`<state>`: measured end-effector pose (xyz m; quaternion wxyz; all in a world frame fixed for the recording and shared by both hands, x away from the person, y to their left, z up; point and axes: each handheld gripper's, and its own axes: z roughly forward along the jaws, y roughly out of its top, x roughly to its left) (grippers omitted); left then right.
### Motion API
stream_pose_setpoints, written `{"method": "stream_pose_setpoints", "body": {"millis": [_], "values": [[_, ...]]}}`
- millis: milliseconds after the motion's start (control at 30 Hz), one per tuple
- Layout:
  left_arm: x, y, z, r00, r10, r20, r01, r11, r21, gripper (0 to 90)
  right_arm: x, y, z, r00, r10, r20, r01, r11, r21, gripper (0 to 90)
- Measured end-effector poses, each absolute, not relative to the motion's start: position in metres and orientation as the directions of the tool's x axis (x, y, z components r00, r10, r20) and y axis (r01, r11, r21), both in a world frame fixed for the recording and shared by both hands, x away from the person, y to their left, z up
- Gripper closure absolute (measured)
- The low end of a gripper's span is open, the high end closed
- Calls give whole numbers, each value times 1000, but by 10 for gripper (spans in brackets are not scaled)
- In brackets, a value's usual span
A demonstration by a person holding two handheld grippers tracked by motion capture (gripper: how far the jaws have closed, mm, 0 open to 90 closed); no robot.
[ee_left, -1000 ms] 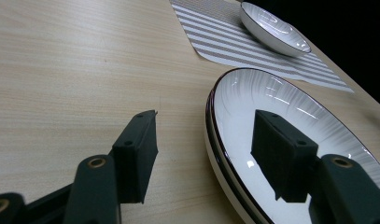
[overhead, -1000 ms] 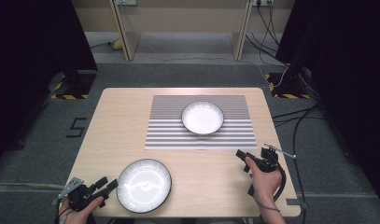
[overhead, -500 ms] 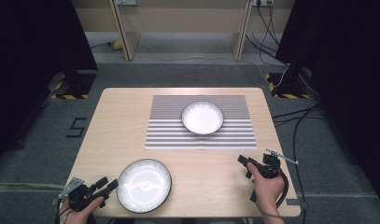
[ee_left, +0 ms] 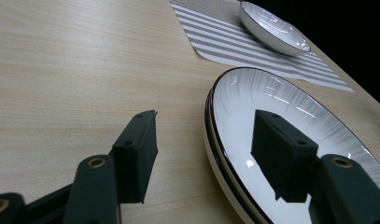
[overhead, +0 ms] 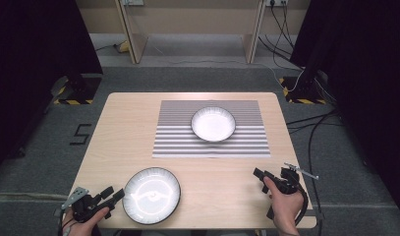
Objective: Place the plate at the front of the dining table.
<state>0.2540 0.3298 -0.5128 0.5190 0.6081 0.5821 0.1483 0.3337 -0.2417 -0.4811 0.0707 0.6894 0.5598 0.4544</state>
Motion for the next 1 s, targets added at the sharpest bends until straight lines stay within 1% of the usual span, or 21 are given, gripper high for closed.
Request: {"method": "stream_pose_setpoints", "body": {"millis": [300, 833, 967, 1000], "values": [[254, 330, -513, 278, 863, -422, 554, 215, 805, 405, 325, -245, -483, -47, 849, 527, 698, -349, 625, 487], [254, 330, -513, 279, 864, -420, 553, 213, 805, 404, 311, -258, -487, -16, 853, 522, 688, -369, 625, 484], [254, 330, -513, 278, 864, -420, 554, 213, 805, 405, 308, -262, -488, -16, 868, 496, 676, -356, 645, 482], [254, 330, -513, 278, 864, -420, 554, 213, 805, 405, 308, -263, -488, -10, 863, 506, 678, -366, 638, 482]]}}
